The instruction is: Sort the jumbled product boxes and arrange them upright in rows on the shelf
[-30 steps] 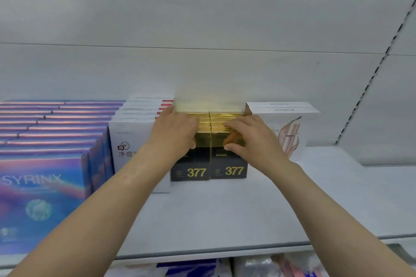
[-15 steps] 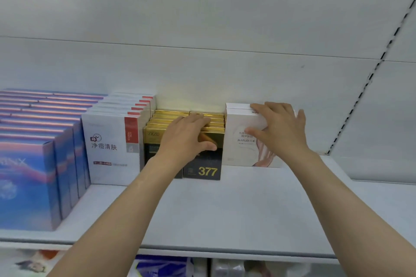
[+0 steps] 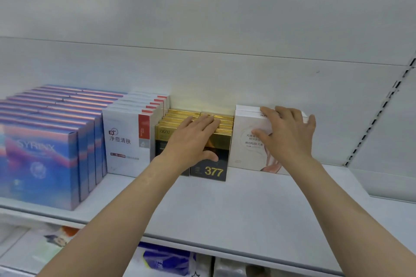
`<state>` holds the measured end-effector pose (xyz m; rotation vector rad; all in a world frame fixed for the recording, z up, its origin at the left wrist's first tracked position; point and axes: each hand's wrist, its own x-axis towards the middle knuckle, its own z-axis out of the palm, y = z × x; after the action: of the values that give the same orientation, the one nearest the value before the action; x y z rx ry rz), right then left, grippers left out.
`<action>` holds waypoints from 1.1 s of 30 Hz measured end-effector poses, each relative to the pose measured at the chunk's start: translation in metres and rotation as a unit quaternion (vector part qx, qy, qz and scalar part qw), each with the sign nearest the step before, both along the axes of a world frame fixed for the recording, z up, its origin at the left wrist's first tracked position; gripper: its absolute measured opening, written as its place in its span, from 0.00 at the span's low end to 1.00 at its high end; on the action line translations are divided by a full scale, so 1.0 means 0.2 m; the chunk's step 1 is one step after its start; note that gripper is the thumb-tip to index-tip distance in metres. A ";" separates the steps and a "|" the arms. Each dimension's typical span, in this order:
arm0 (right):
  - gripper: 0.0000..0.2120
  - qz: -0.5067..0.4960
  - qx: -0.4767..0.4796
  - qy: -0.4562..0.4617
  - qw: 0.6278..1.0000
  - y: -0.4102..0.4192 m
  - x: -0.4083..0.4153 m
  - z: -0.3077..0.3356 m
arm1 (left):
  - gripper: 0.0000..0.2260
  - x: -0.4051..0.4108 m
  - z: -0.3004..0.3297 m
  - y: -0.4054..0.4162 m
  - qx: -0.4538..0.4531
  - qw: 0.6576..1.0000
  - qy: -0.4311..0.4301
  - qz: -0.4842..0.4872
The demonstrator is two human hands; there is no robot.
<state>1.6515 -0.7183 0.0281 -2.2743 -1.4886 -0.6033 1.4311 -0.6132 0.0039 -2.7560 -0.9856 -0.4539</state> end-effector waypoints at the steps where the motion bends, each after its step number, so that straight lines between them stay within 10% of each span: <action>1: 0.29 -0.001 -0.002 -0.001 1.000 0.00 0.00 0.00 | 0.42 0.00 -0.01 0.00 0.004 1.000 0.000 0.001; 33: 0.31 -0.078 -0.077 0.006 0.994 -0.17 -0.48 0.19 | 0.45 -0.36 0.25 -0.13 -0.145 0.984 -0.082 -0.070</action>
<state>1.5548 -0.7524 0.0662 -2.5254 -1.4037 -0.5328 1.3587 -0.6400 0.0535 -3.1068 -0.9648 -0.6109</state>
